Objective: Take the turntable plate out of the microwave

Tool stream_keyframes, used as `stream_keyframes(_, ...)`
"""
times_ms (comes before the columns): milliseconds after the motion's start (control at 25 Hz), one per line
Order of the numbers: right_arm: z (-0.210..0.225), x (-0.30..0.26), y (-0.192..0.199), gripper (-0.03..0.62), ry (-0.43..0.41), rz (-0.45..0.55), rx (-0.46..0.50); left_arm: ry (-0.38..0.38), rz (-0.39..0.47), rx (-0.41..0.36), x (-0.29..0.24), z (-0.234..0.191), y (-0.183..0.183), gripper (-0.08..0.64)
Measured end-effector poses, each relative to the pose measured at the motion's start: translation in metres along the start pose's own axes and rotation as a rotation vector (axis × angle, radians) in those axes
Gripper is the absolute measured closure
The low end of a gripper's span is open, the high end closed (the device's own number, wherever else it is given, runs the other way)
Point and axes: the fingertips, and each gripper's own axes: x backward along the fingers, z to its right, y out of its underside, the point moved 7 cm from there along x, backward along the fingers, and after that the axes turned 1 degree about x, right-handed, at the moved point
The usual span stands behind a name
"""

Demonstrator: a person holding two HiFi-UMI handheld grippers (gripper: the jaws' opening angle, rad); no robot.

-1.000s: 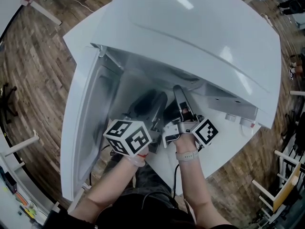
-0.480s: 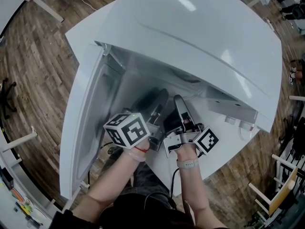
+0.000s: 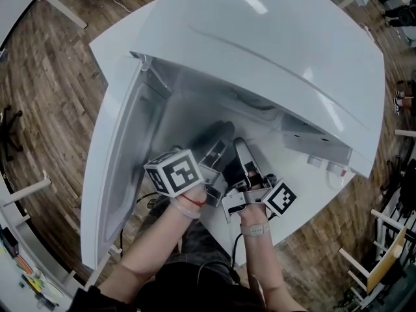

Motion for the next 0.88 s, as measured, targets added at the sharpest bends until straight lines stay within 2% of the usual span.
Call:
stream_keyframes(160,-0.001,0.006,0.006,0.54,-0.003,-0.005,-0.001,0.008,0.01,0.0,-0.001,0.001,0.0,0.419)
stream_keyframes(240,0.0,0.009,0.008,0.54,-0.001,-0.006,-0.002,0.012,0.014,0.025,-0.001,-0.001,0.002,0.472)
stream_keyframes(480,0.001,0.015,0.011,0.54,-0.002,-0.007,0.003,0.024,0.025,0.043,-0.001,-0.003,0.006,0.483)
stream_keyframes(640,0.001,0.015,0.01,0.54,-0.006,-0.011,0.017,0.043,0.032,0.126,-0.001,-0.006,0.008,0.499)
stream_keyframes(760,-0.001,0.014,0.009,0.539,-0.009,-0.017,0.075,0.064,0.04,0.177,-0.001,-0.007,0.009,0.509)
stream_keyframes(880,-0.001,0.014,0.003,0.529,0.003,-0.013,0.138,0.073,0.042,0.196,-0.002,-0.008,0.009,0.512)
